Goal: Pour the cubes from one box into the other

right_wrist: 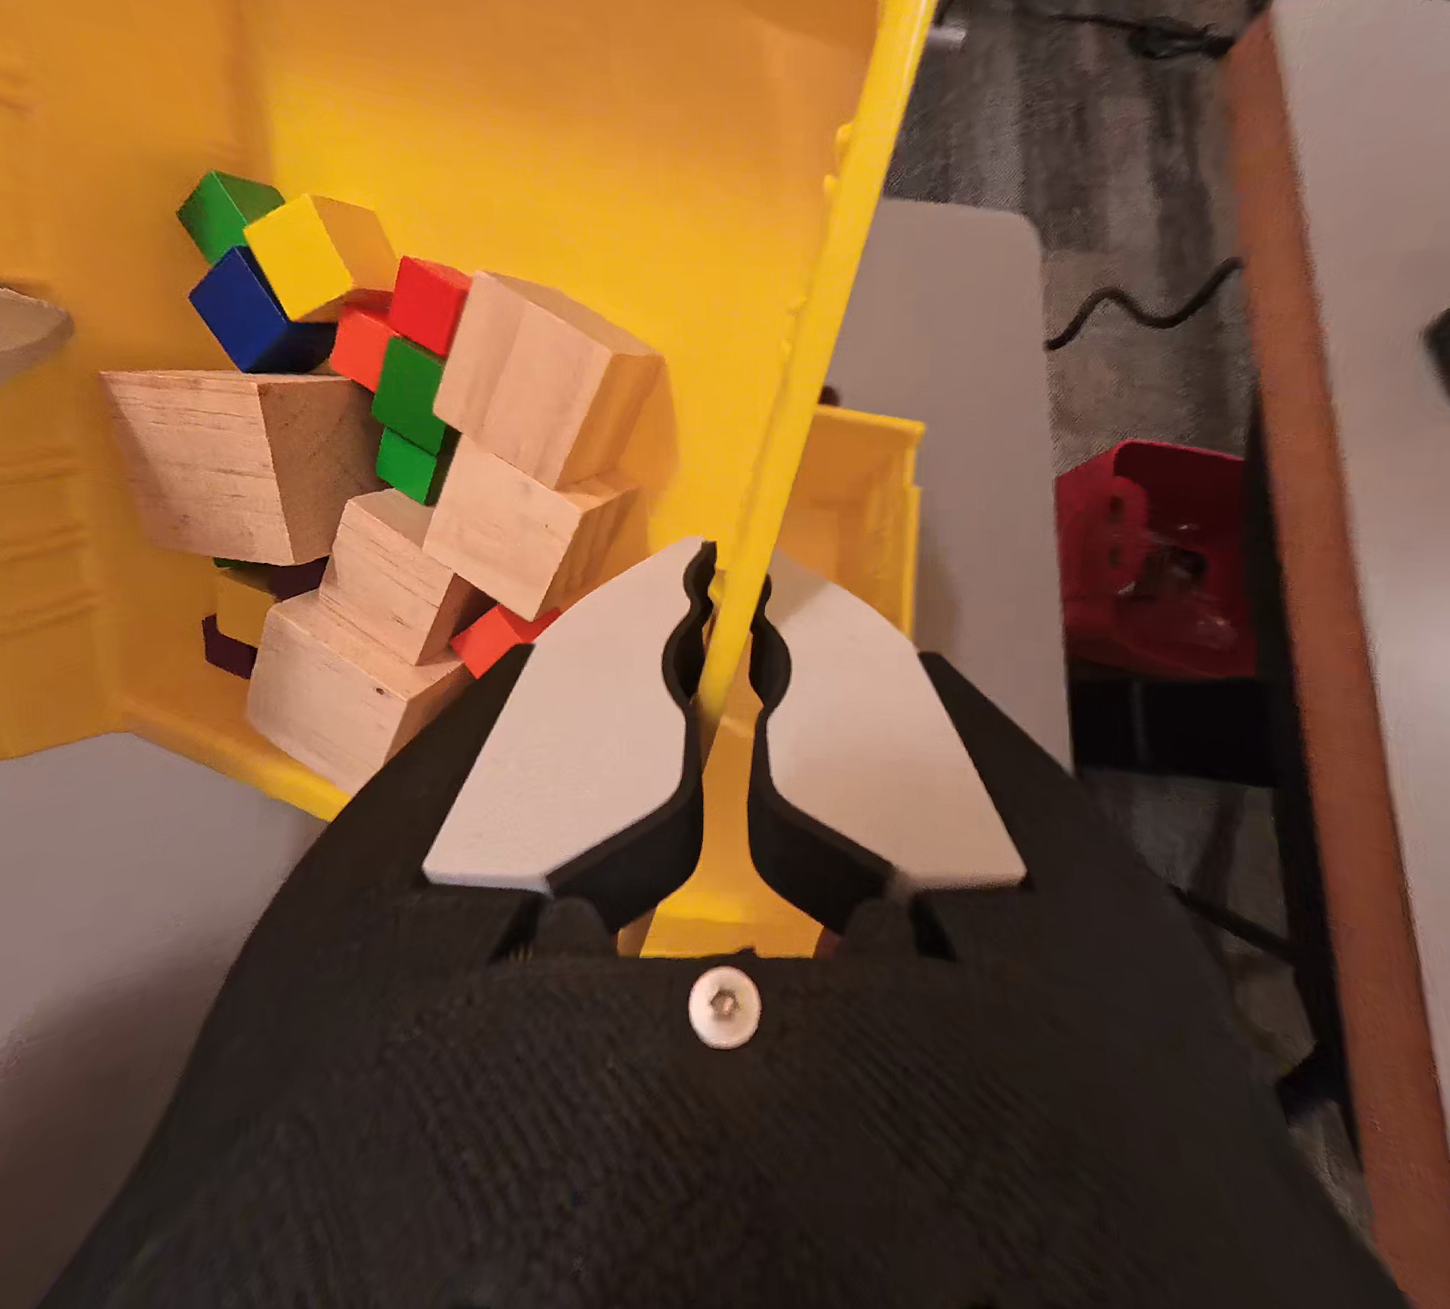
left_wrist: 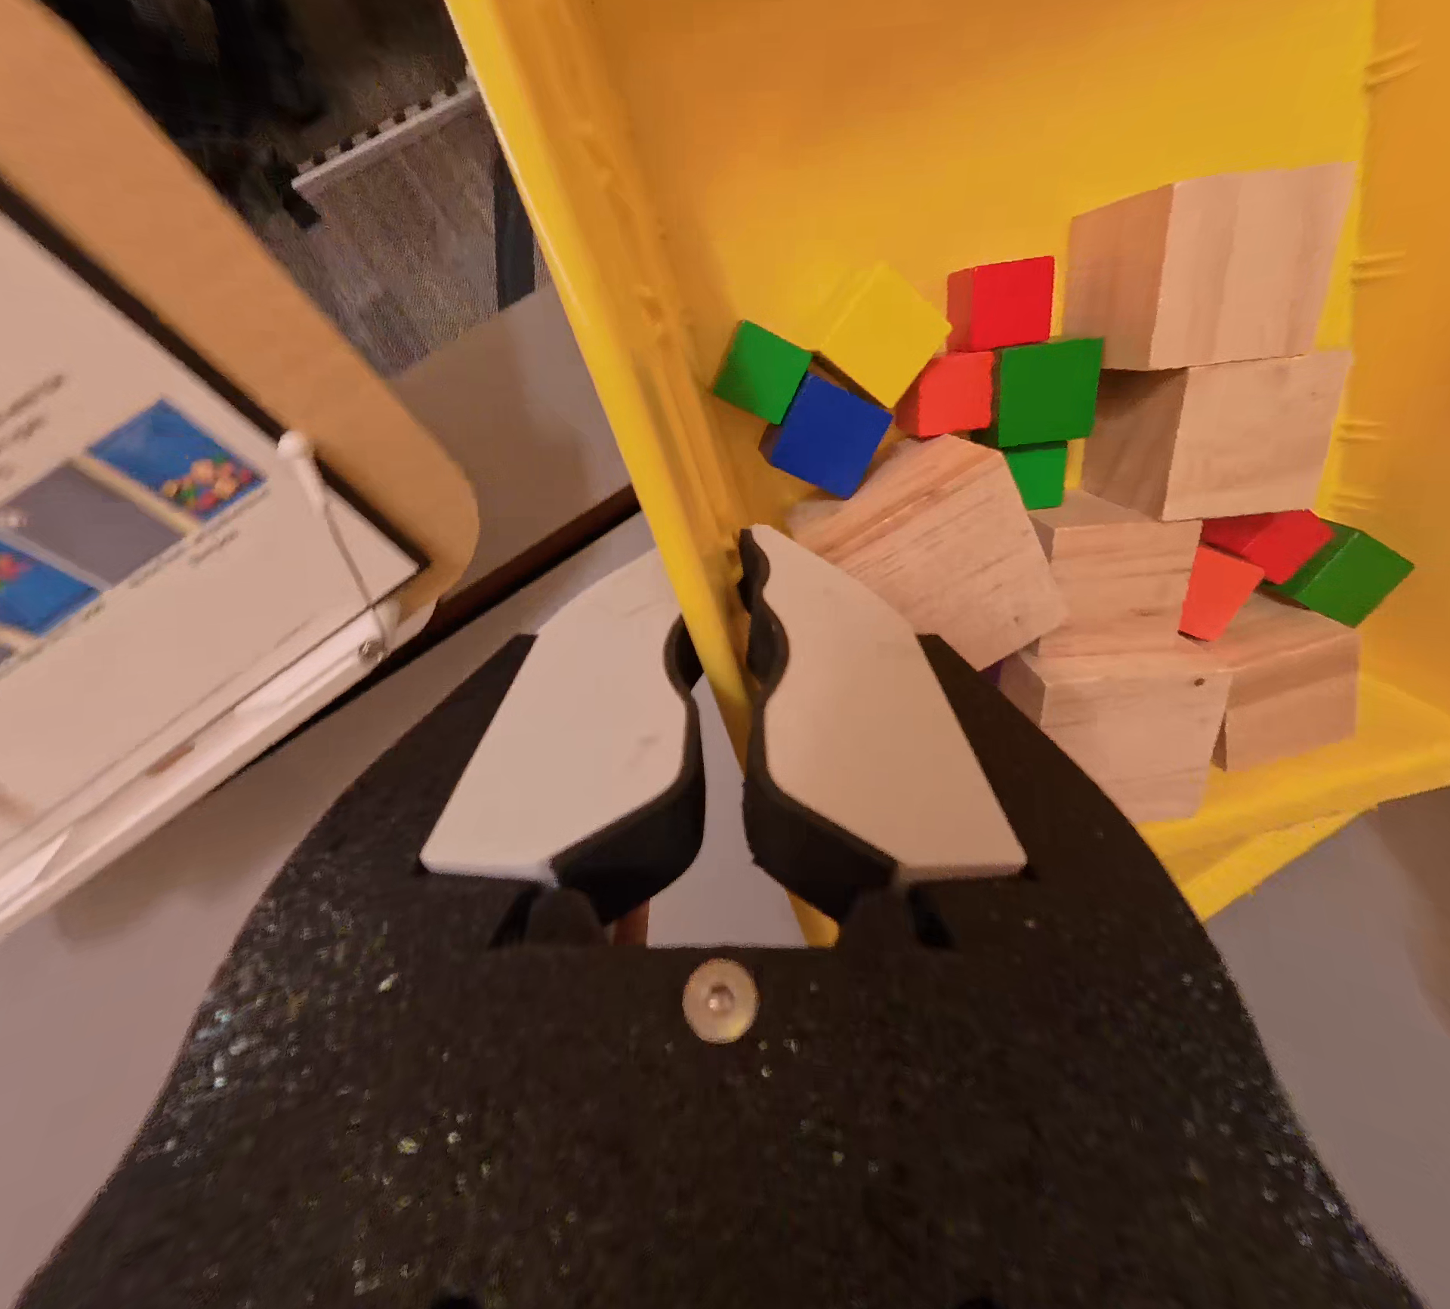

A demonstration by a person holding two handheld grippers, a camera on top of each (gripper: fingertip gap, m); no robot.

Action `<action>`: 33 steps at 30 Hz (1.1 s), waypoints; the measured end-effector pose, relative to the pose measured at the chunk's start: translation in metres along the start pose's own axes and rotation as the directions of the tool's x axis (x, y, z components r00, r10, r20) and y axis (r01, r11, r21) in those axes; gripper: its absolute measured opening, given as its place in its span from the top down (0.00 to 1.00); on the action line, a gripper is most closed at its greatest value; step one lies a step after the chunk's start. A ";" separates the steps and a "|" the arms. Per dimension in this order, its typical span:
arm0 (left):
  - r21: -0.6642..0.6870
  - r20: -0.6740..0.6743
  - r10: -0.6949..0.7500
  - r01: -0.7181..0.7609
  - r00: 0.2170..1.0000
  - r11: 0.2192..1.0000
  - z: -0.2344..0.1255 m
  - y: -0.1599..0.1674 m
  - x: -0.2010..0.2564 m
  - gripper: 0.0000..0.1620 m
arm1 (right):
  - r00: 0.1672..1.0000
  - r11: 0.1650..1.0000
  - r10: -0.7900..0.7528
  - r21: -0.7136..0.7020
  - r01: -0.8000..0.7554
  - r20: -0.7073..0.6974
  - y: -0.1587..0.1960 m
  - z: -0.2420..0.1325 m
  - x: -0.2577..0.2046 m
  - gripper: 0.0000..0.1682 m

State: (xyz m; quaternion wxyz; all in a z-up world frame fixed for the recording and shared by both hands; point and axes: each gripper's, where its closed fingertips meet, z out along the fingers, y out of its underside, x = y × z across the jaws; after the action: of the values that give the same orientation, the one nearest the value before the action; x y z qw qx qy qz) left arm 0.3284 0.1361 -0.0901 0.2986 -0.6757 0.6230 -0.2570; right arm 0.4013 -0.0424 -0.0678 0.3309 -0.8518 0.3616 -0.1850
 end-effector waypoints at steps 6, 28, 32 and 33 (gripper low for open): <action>0.191 0.047 0.094 -0.101 0.995 0.976 0.023 -0.053 0.032 0.98 | 0.998 0.981 0.048 0.189 -0.039 -0.044 -0.013 0.006 0.055 0.96; 0.702 0.051 0.094 -0.102 0.994 0.704 0.060 -0.087 0.067 0.97 | 0.992 0.751 0.100 0.660 -0.025 -0.076 -0.025 0.011 0.102 0.95; 0.735 0.082 0.086 -0.118 0.993 0.668 0.055 -0.087 0.066 0.97 | 0.989 0.704 0.132 0.709 -0.044 -0.071 -0.024 0.008 0.100 0.95; 0.739 0.083 0.082 -0.117 0.993 0.664 0.054 -0.088 0.066 0.97 | 0.988 0.696 0.140 0.716 -0.051 -0.066 -0.024 0.008 0.100 0.95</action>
State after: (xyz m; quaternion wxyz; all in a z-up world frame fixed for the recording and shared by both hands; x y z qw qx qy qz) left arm 0.4335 0.0789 -0.0655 0.5743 -0.4662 0.4941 -0.4569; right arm 0.4844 -0.1000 -0.0497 0.6217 -0.6256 0.3244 -0.3419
